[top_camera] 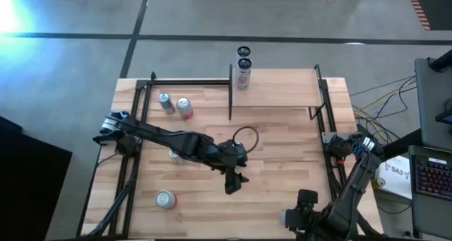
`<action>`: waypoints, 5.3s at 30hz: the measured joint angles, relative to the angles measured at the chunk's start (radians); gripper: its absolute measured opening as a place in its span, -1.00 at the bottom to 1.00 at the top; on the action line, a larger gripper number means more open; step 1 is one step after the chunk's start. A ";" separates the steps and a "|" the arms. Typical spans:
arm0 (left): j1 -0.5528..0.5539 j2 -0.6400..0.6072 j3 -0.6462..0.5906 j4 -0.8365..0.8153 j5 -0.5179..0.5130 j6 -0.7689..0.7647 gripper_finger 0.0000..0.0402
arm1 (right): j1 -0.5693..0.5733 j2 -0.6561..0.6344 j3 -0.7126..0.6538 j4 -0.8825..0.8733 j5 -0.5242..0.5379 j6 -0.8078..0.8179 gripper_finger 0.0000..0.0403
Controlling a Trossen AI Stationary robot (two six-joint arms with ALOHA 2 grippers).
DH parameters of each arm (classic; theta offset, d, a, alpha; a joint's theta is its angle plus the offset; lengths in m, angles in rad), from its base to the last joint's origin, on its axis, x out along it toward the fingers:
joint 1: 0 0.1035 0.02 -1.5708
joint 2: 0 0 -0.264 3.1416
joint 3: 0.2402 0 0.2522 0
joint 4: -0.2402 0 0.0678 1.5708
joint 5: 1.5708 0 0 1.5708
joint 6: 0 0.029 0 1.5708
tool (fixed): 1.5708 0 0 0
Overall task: Place canned beverage on shelf
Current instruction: Put the white and pink soda can aligned with the other white soda can on the shelf
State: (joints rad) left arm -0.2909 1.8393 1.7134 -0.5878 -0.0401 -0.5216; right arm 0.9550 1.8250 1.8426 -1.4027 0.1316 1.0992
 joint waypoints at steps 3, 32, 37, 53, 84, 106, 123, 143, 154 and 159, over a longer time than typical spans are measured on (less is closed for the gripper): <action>-0.013 0.008 0.043 -0.020 -0.001 0.022 0.26 | -0.002 -0.001 -0.027 0.005 0.002 0.000 0.77; -0.216 -0.392 -0.472 0.200 -0.345 -0.152 0.08 | -0.092 -0.016 -0.076 0.072 0.063 0.215 0.27; -0.219 -0.482 -0.581 0.436 -0.363 -0.097 0.08 | -0.170 -0.063 -0.022 0.058 0.125 0.240 0.27; -0.026 -0.367 -0.463 0.395 -0.244 0.188 0.28 | -0.524 -0.146 0.211 -0.055 0.183 -0.053 0.29; 0.316 -0.155 -0.245 0.335 0.074 0.452 0.25 | -0.810 -0.149 0.334 -0.108 0.129 -0.136 0.29; 0.552 -0.216 -0.411 0.557 0.242 0.458 0.11 | -0.819 -0.213 0.428 -0.111 0.479 -0.143 0.54; 0.735 -0.210 -0.618 0.958 0.451 0.524 0.11 | -0.813 -0.171 0.424 -0.110 0.554 -0.086 0.48; 0.761 -0.095 -0.544 1.024 0.497 0.544 0.11 | -0.811 -0.171 0.422 -0.106 0.576 0.066 0.43; 0.820 -0.098 -0.565 1.007 0.551 0.563 0.11 | -0.811 -0.170 0.422 -0.100 0.591 0.099 0.43; 0.820 -0.097 -0.566 1.007 0.579 0.573 0.11 | -0.810 -0.170 0.421 -0.099 0.596 0.123 0.43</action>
State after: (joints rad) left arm 0.5288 1.7423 1.1477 0.4191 0.5387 0.0516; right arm 0.1449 1.6554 2.2639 -1.5015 0.7275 1.2225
